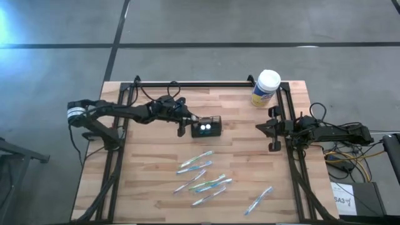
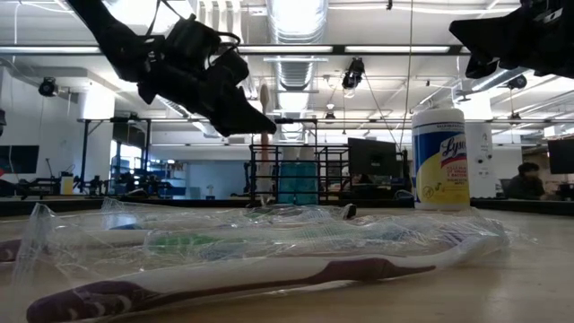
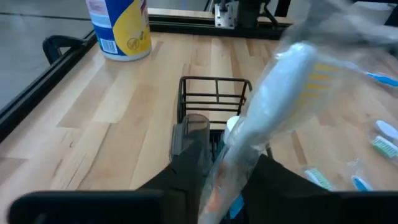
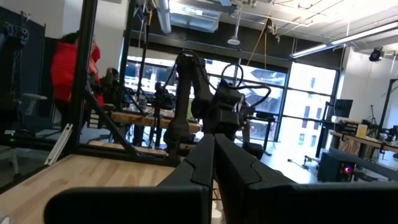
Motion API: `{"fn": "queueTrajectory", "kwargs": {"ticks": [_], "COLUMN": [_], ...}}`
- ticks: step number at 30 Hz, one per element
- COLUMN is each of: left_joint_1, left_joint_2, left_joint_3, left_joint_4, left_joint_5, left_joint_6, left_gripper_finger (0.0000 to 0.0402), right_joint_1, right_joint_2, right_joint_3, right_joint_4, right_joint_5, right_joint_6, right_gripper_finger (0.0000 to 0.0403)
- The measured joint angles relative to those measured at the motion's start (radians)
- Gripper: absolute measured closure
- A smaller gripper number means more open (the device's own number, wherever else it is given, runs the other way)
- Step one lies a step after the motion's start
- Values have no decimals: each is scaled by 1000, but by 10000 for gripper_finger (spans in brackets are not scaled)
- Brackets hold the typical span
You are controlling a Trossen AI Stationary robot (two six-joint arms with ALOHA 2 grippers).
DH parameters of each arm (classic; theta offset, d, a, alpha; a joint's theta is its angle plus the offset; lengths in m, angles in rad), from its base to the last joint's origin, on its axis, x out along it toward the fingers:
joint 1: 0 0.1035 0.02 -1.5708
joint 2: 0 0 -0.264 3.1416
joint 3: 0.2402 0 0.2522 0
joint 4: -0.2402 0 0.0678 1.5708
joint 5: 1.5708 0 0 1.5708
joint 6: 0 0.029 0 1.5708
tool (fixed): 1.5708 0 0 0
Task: Pick & Place toothbrushing station
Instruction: Put the orange toothbrush in the wire organizer, then put the bottom right blue toothbrush in the wire organizer
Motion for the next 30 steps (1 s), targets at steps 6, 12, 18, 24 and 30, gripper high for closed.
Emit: {"fn": "queueTrajectory", "kwargs": {"ticks": [6,12,18,24,30], "left_joint_1": [0,0,0,0,0], "left_joint_2": [-3,-24,-214,-533,-803], "left_joint_3": [0,2,10,6,-82], "left_joint_4": [2,-3,-160,-379,-475], "left_joint_5": [3,3,3,-4,-8], "left_joint_6": [0,0,-5,31,26], "left_gripper_finger": [220,145,112,133,251], "right_joint_1": [0,0,0,0,0], "right_joint_2": [2,3,4,5,4], "right_joint_3": [-1,-1,-1,-1,-1], "right_joint_4": [0,0,0,0,1], "right_joint_5": [0,0,0,0,0], "right_joint_6": [0,0,0,0,1], "right_gripper_finger": [394,394,394,394,394]}}
